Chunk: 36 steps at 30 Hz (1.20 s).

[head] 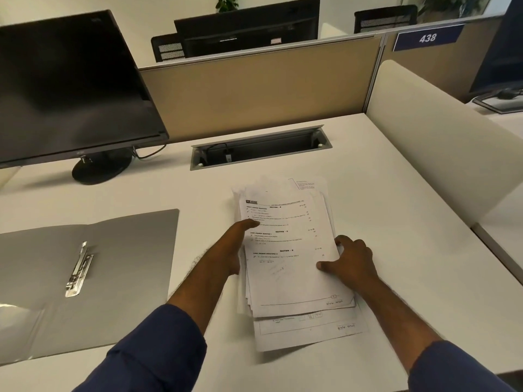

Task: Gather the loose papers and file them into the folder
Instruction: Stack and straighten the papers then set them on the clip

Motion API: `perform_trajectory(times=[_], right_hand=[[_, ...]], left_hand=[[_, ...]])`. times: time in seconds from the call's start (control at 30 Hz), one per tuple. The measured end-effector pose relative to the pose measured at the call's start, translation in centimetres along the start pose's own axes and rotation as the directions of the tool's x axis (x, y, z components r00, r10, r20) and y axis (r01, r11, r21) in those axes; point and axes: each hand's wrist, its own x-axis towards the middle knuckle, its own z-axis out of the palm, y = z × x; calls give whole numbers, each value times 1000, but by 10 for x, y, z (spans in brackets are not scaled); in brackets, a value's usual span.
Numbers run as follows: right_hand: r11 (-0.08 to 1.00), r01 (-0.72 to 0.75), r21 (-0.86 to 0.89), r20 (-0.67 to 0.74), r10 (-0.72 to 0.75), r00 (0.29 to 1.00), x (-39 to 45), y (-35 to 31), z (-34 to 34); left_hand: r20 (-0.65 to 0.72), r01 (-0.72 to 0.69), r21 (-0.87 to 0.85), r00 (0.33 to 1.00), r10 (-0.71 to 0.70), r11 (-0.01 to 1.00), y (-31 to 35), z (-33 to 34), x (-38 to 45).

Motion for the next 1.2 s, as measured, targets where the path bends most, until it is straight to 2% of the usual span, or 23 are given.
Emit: perform_trajectory(times=[0.1, 0.2, 0.33, 0.47, 0.53, 0.6, 0.7, 0.77, 0.83, 0.9, 1.0, 1.2], right_hand=[[1000, 15, 8, 6, -15, 1000, 0, 4, 0], [999, 38, -9, 17, -38, 999, 0, 7, 2], [998, 60, -36, 50, -58, 997, 1, 8, 1], [994, 90, -60, 79, -85, 993, 0, 8, -1], [994, 110, -16, 107, -107, 988, -2, 9, -4], [983, 130, 129, 128, -146, 981, 0, 11, -9], [870, 55, 489, 131, -136, 982, 2, 0, -21], [735, -13, 678, 146, -117, 982, 5, -14, -32], [595, -28, 804, 178, -196, 964, 9, -27, -44], [503, -14, 864, 207, -330, 921, 9, -40, -56], [475, 48, 878, 202, -460, 865, 2, -62, -70], [463, 279, 841, -28, -478, 878, -8, -101, -79]], left_hand=[[42, 46, -52, 998, -44, 998, -2, -11, 3], [24, 41, 47, 999, -43, 998, -3, -15, 4], [-88, -87, 196, 990, 106, 977, -9, -13, 13], [-141, -146, 203, 974, 177, 968, -23, -10, 17], [-139, -200, 166, 965, 224, 966, -29, -14, 14], [-109, -266, 127, 954, 280, 955, -29, -21, 7], [-28, -349, 35, 936, 350, 936, -21, -34, -9], [58, -385, -9, 921, 385, 923, -12, -41, -22], [134, -412, -21, 902, 411, 911, -2, -47, -34], [198, -452, -1, 874, 443, 892, 10, -50, -45], [248, -536, 69, 826, 506, 841, 28, -51, -62], [179, -695, 154, 719, 672, 703, 58, -56, -87]])
